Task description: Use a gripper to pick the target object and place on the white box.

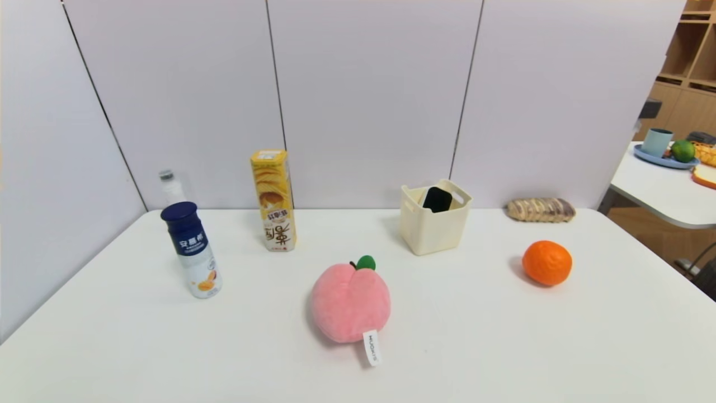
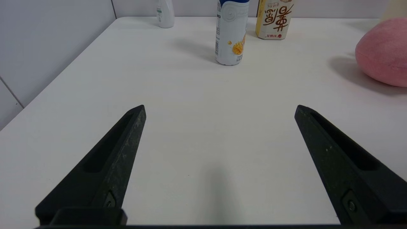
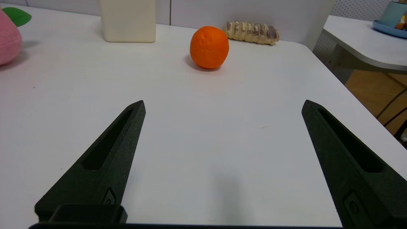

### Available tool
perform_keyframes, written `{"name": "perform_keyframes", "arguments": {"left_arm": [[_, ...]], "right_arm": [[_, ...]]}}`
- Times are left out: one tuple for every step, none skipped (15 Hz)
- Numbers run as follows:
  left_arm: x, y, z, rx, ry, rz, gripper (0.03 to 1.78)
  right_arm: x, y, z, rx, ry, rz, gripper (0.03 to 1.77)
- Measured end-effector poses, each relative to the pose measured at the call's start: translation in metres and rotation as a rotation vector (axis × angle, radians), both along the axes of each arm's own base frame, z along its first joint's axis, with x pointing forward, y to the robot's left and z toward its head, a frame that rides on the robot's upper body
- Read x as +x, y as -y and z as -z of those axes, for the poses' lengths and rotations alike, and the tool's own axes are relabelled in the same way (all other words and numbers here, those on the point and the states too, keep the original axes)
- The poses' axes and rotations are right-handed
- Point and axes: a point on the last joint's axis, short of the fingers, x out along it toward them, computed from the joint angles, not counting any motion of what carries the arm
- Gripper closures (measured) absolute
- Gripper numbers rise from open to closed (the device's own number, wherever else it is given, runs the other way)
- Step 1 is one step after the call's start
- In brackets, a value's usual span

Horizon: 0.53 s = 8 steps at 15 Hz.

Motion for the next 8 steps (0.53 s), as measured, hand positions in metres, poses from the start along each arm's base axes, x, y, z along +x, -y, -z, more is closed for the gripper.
{"name": "perform_keyframes", "arguments": {"left_arm": [[0.0000,0.0000,0.0000,0.000,0.000,0.000,0.12],[0.0000,0.0000,0.0000,0.000,0.000,0.000,0.12],[0.0000,0.0000,0.0000,0.000,0.000,0.000,0.12],[0.0000,0.0000,0.0000,0.000,0.000,0.000,0.12],[0.0000,0.0000,0.0000,0.000,0.000,0.001,0.12],[0.0000,0.0000,0.0000,0.000,0.000,0.001,0.12],[0.0000,0.0000,0.0000,0.000,0.000,0.000,0.12],[0.0000,0.0000,0.0000,0.000,0.000,0.000,0.12]], "right_arm": [[0.0000,0.0000,0.0000,0.000,0.000,0.001,0.11],[0.0000,0.0000,0.0000,0.002,0.000,0.002,0.11],[0.0000,0.0000,0.0000,0.001,0.000,0.002,0.11],[0.0000,0.0000,0.0000,0.001,0.000,0.002,0.11],[0.0000,0.0000,0.0000,0.002,0.000,0.002,0.11],[0.0000,0.0000,-0.0001,0.001,0.001,0.001,0.11],[0.0000,0.0000,-0.0002,0.002,0.001,0.001,0.11],[0.0000,0.0000,-0.0002,0.009,0.001,0.001,0.11]]}}
